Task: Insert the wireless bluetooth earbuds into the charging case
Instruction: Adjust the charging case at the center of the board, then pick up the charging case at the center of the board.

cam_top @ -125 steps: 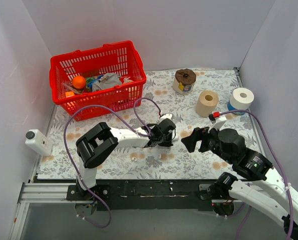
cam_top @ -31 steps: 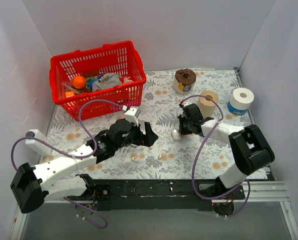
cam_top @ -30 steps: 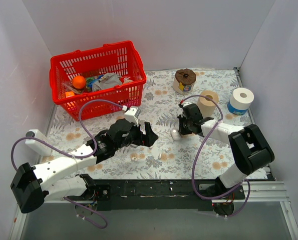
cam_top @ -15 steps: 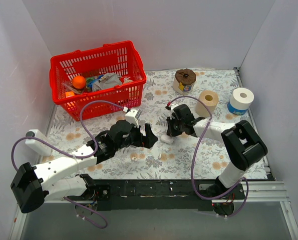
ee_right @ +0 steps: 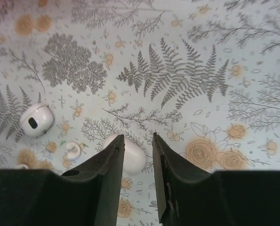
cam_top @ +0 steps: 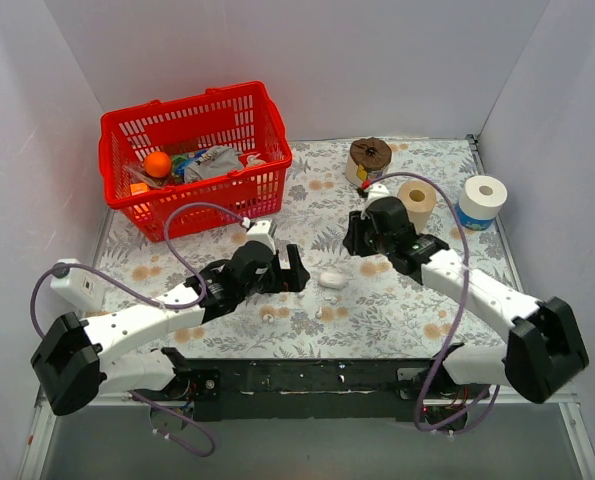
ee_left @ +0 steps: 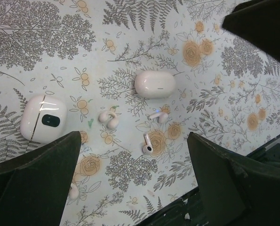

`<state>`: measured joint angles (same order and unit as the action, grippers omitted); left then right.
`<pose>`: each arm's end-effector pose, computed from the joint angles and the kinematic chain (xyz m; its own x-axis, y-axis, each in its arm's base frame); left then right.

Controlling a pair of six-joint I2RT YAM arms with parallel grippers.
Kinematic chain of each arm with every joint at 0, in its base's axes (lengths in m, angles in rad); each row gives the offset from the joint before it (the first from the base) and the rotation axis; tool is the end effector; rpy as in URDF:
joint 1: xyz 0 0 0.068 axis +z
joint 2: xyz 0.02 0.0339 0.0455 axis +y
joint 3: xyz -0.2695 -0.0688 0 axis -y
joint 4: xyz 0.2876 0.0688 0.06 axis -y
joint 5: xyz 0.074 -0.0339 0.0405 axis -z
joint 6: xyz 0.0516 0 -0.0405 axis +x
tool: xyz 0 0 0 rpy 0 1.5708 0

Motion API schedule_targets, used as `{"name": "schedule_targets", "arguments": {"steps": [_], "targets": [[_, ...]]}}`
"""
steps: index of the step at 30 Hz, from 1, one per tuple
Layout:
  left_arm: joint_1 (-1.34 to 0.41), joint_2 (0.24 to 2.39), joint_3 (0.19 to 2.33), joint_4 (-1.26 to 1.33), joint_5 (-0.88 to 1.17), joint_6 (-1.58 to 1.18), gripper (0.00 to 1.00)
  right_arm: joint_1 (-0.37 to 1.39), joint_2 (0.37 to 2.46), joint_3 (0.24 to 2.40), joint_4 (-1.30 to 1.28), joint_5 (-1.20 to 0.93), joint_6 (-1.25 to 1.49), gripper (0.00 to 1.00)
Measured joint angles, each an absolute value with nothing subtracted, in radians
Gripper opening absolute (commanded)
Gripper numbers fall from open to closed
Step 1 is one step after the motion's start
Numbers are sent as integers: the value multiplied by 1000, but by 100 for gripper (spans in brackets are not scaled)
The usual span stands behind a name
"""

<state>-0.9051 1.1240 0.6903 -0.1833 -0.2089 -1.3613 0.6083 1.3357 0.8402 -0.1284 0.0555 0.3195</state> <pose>0.1883 -0.2225 0.2181 -0.7247 -0.6265 -0.2870 -0.2112 0.5984 -0.7728 0.2812 0.1923 0.2183 -0.6228 -0.0515 -0.7807 -0.3561 0.9072 0.2242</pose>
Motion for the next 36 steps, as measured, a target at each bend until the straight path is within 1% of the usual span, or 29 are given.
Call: {"name": "schedule_targets", "arguments": {"steps": [4,7,17,26,36], "targets": [[-905,1201,718,-180,-188,-1390,98,608,1166,855,-210,152,357,39],[-915,1303,778,-180,-176,-1411,98,608,1062,847,-294,207,381,40],[-1001,1703,1095,-265,-251,-1451,98,606,707,740,-540,293,403,42],[-1014,1900,1290,-419,-352,-1446,98,605,635,729,-614,286,409,43],[-1026,1956,1323,-480,-374,-1417,98,604,627,723,-637,273,409,42]]}}
